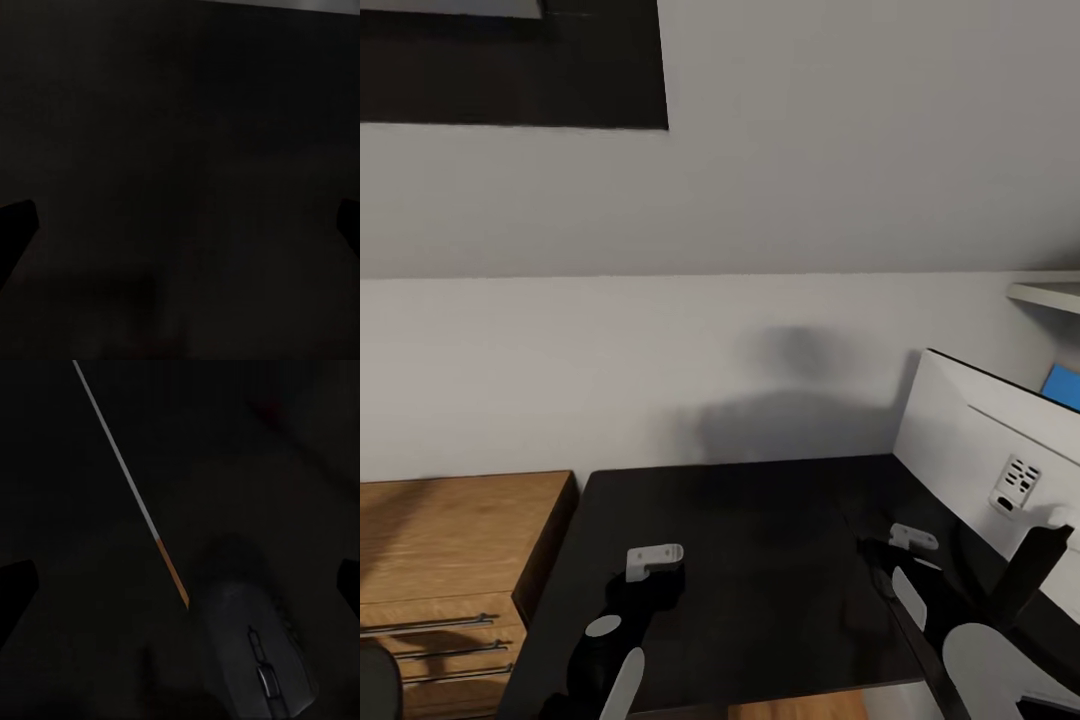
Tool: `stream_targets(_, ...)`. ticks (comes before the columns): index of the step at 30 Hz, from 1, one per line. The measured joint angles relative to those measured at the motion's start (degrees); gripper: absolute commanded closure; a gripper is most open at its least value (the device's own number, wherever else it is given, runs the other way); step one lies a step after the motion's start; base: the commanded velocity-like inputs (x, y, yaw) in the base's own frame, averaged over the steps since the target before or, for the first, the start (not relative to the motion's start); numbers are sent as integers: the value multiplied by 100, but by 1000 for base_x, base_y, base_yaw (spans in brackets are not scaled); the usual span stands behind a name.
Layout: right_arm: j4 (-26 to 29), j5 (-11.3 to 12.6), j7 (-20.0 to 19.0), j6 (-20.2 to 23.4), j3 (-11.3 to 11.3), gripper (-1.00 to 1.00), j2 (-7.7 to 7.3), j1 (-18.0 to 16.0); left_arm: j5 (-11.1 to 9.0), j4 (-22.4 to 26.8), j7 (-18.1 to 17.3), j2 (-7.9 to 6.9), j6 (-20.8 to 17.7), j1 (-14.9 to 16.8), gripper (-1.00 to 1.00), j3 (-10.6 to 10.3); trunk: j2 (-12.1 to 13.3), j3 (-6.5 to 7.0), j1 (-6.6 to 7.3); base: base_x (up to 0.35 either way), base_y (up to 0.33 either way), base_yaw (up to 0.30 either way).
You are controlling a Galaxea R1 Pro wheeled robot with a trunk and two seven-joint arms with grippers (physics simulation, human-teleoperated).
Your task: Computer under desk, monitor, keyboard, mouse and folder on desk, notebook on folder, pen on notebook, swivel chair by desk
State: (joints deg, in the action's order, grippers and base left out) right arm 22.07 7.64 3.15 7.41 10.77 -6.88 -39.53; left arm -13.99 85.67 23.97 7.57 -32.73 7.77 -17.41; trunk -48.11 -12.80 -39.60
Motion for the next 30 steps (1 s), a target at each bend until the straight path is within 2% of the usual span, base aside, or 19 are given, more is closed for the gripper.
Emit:
stream_targets(19,49,-44,62,155,-20,-100,-24,0,0,-4,0,0,0,0,-100,0,-763,-342,-418,0,0,0)
stream_targets(30,49,-43,104,746,-28,-100,-158,0,0,-4,0,0,0,0,-100,0,-1205,-540,-659,0,0,0)
